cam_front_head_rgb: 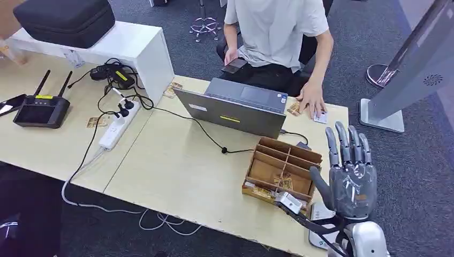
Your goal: Pass the card to the sensor for recognition and then transmit it.
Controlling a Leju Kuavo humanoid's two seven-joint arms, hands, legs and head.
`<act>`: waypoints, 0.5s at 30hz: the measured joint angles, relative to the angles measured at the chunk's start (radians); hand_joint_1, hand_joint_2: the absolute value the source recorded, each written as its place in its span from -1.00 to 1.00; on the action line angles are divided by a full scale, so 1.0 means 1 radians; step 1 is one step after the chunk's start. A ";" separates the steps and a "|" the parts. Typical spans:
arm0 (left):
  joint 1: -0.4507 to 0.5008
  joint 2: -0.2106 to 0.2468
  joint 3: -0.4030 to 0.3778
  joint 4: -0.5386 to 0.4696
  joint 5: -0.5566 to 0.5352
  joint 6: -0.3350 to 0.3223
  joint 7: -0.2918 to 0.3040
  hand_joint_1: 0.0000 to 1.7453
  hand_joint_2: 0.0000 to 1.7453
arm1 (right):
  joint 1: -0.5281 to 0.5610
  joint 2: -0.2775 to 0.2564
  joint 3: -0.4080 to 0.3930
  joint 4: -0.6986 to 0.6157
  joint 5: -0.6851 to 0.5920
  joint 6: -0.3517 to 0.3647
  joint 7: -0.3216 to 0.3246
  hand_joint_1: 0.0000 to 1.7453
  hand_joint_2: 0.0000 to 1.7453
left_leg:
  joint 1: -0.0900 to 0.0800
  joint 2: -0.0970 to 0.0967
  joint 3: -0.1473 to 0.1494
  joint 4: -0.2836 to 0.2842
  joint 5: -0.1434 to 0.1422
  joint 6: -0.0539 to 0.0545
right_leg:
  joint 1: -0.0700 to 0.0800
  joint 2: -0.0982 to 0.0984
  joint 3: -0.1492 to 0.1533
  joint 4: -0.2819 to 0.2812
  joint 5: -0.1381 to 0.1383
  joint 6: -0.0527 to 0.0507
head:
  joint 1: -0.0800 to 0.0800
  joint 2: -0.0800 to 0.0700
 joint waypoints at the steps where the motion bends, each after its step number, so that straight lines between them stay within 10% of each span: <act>1: 0.000 0.000 0.005 0.000 0.001 0.001 0.000 -1.00 1.00 | 0.006 -0.001 0.000 -0.011 -0.013 0.004 -0.006 -1.00 1.00 | 0.000 0.000 0.000 0.000 0.000 0.000 | 0.000 0.000 0.000 0.000 0.000 -0.001 | 0.000 0.000; 15: -0.001 -0.004 0.039 0.000 0.011 0.012 -0.014 -1.00 1.00 | 0.213 -0.052 0.032 -0.004 -0.154 0.130 -0.124 -1.00 1.00 | 0.001 0.001 0.001 0.000 -0.001 0.000 | 0.000 0.001 0.001 0.000 -0.001 -0.001 | 0.000 0.000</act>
